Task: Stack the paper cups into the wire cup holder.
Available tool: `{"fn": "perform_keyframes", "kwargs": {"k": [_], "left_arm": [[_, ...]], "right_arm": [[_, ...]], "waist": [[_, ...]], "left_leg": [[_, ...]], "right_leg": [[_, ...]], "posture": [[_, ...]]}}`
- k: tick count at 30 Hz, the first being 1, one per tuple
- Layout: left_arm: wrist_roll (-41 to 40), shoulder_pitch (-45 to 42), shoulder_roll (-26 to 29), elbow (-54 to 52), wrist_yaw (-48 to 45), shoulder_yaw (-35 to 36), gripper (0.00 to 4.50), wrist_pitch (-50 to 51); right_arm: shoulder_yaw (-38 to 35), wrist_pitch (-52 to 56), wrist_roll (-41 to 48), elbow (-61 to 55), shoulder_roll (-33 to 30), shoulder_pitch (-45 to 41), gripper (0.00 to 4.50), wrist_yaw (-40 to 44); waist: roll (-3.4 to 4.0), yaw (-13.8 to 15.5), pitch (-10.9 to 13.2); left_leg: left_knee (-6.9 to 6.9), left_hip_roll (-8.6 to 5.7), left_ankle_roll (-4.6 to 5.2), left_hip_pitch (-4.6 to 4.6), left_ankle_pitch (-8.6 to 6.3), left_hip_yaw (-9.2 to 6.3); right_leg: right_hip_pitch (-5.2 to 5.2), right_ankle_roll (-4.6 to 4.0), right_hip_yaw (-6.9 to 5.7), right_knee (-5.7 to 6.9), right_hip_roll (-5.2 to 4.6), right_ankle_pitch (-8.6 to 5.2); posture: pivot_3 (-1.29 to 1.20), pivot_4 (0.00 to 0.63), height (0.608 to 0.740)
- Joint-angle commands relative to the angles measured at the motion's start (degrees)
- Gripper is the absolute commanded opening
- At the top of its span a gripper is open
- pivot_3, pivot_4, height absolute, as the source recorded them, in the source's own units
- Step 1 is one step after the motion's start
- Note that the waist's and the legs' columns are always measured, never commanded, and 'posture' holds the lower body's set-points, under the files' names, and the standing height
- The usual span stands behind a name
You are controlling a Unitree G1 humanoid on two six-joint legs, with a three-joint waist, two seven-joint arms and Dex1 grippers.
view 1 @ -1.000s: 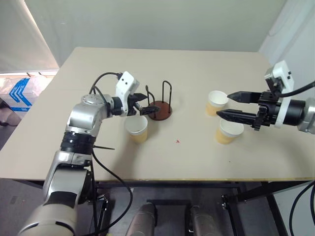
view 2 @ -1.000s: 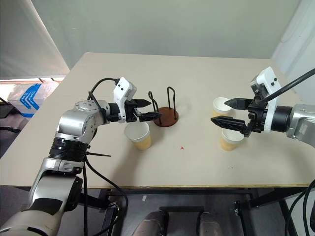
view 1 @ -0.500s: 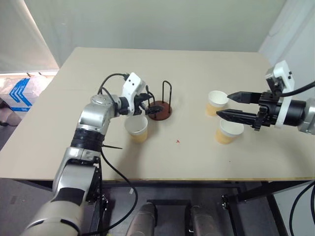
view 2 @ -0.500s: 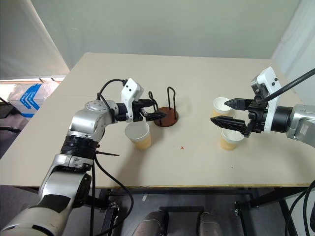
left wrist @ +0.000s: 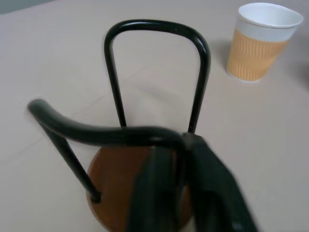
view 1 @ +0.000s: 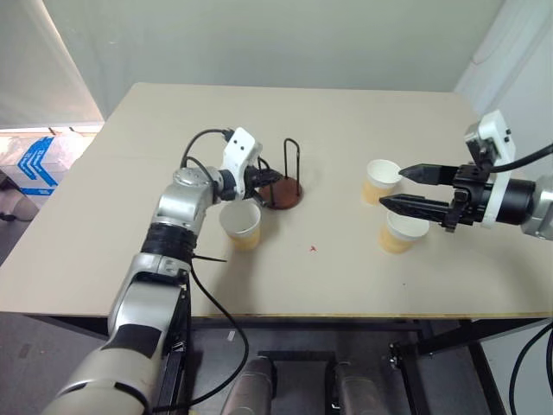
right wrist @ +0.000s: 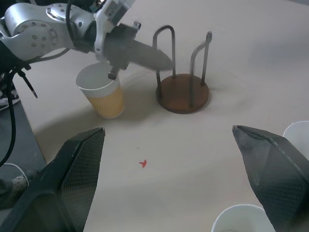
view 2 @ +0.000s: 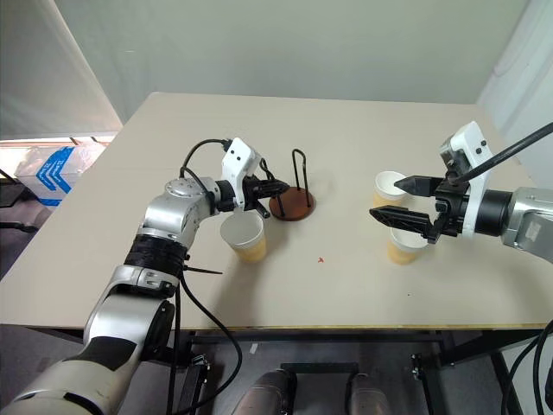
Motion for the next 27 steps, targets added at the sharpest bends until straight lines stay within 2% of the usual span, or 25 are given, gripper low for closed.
{"fn": "perform_keyframes", "kwargs": {"k": [1,5,10,14,23,27], "left_arm": [[-0.10,-1.93,0.06,-0.13,0.02,1.35,0.02,-1.47],[-1.52,-3.27,0.84,-1.29,-2.96,1.92,0.02,-1.39],[-5.28,-2.39,2.60,-9.98,-13.14,0.02,0.02,1.83],[-6.70,-2.37,2.59,-15.51,-17.59,-1.97,0.02,4.05],[-6.55,0.66,-0.11,-20.84,-18.57,-6.57,0.02,6.73],[-5.64,2.13,-1.10,-21.81,-18.15,-8.71,0.02,7.18]], "right_arm": [[-2.71,-0.13,0.99,-1.39,-1.24,-0.39,4.50,-0.37],[-2.57,0.07,1.43,-1.49,-1.63,-0.70,4.50,-0.57],[-3.09,0.83,2.53,-1.92,-2.73,-1.26,4.50,-0.48],[-5.40,0.90,3.71,-2.57,-6.29,-0.47,4.50,1.89],[-13.25,2.93,6.67,-3.18,-17.11,1.37,4.50,7.33],[-14.57,4.21,10.11,-6.59,-18.89,2.85,4.50,8.25]], "waist": [[0.00,0.00,0.00],[0.00,0.03,0.00],[-0.02,0.07,0.01],[-0.02,0.26,0.01],[-0.01,0.46,0.01],[-0.01,0.51,0.01]], "left_leg": [[0.00,0.00,0.01,0.00,0.00,0.01],[0.00,-0.01,0.01,-0.02,0.00,0.00],[0.00,-0.02,0.02,-0.10,-0.01,0.00],[0.00,-0.10,0.08,-0.10,-0.05,-0.01],[0.02,-0.19,0.16,-0.12,-0.10,0.01],[0.02,-0.20,0.16,-0.11,-0.10,0.02]], "right_leg": [[0.00,0.00,0.00,0.00,0.00,0.00],[0.00,0.02,0.00,-0.02,0.00,-0.01],[-0.05,0.04,0.00,-0.04,0.00,-0.02],[-0.03,0.13,0.02,-0.02,-0.06,-0.11],[0.00,0.16,0.07,-0.03,-0.19,-0.19],[0.02,0.41,0.08,-0.03,-0.18,-0.35]], "posture": [[0.00,0.150,0.740],[0.00,0.150,0.740],[0.00,0.150,0.740],[0.00,0.150,0.740],[0.00,0.150,0.740],[0.00,0.150,0.740]]}}
